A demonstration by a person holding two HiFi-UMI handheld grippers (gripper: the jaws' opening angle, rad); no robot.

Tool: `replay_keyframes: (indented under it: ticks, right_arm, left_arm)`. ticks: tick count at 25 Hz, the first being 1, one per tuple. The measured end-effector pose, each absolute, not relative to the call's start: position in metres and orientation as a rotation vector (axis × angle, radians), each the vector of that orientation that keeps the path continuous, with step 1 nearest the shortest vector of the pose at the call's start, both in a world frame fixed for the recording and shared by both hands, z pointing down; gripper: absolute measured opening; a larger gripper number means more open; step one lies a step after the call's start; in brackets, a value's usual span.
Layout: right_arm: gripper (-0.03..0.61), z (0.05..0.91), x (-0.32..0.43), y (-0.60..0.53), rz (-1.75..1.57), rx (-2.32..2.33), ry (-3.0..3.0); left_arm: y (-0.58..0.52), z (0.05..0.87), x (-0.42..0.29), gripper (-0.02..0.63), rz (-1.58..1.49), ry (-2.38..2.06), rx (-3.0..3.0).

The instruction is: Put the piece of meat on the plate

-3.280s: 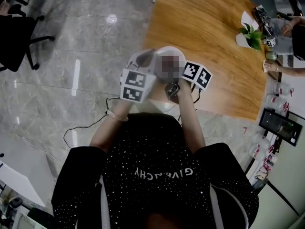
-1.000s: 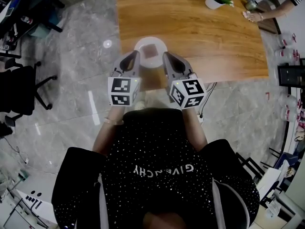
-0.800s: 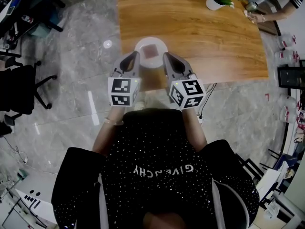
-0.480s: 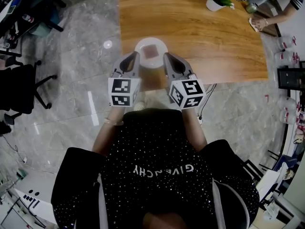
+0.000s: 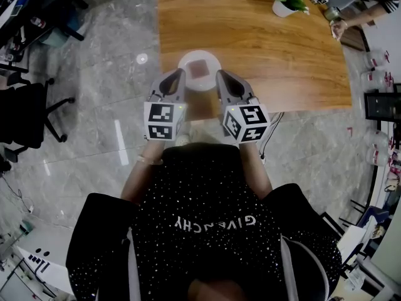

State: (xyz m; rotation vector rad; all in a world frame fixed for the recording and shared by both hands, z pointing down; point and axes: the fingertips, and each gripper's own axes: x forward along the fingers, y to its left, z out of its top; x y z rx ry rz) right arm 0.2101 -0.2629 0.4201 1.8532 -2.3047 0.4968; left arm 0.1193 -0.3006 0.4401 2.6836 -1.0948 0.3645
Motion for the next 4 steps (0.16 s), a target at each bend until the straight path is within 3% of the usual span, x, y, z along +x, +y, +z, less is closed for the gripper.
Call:
replay_keyframes:
  ticks: [4]
  right_arm:
    - [0.012,0.4210,0.2132,-0.2642,0.508,1.867,-2.291]
  left_arm:
    - [-0.3013,0.4425,0.1183,0.011,0.366,-1.092,2.675]
